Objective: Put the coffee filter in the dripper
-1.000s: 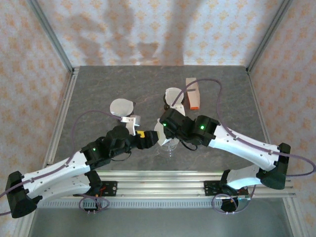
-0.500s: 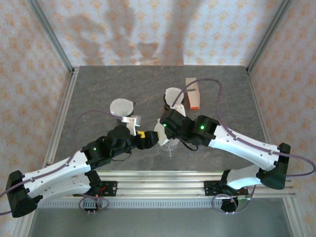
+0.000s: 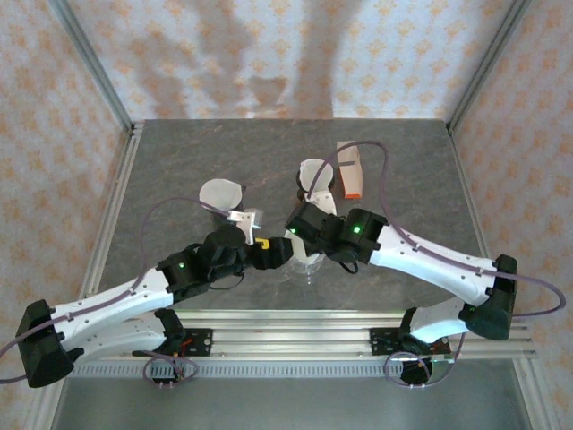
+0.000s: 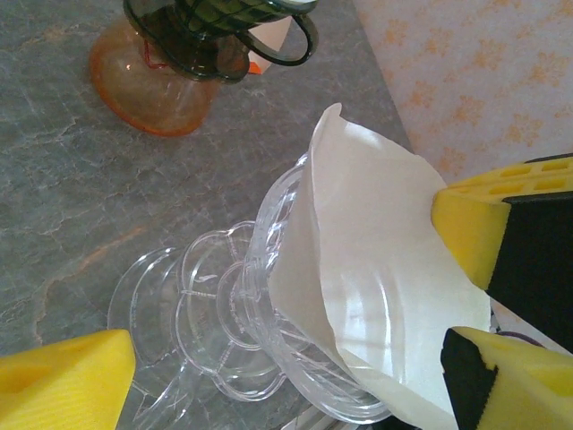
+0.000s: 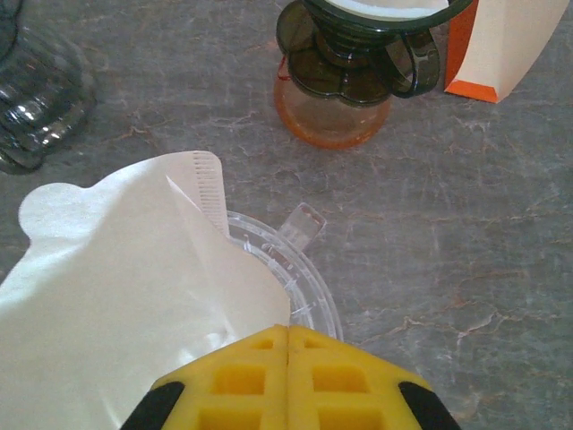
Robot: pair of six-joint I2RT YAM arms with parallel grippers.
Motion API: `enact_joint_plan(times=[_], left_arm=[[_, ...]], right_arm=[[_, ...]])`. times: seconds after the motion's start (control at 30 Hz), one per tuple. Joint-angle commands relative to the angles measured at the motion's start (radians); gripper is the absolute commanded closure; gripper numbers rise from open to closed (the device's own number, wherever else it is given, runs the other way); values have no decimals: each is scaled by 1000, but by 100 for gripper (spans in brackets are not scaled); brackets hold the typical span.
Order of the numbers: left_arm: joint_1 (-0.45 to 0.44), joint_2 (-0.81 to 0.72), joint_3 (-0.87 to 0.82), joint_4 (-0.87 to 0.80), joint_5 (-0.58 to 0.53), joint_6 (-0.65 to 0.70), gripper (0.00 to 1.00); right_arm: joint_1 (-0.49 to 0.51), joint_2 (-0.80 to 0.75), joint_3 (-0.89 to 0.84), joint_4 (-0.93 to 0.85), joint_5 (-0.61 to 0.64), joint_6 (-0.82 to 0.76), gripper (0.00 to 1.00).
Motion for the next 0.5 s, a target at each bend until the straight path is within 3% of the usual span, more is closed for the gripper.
enact_joint_plan(times=[0.0, 0.47], left_arm=[[8, 16, 34, 29, 13, -3, 10], [19, 37, 13, 26, 14, -22, 26]], right_arm=[[7, 10, 7, -23, 50, -21, 100], [7, 47, -16, -10, 54, -35, 100]])
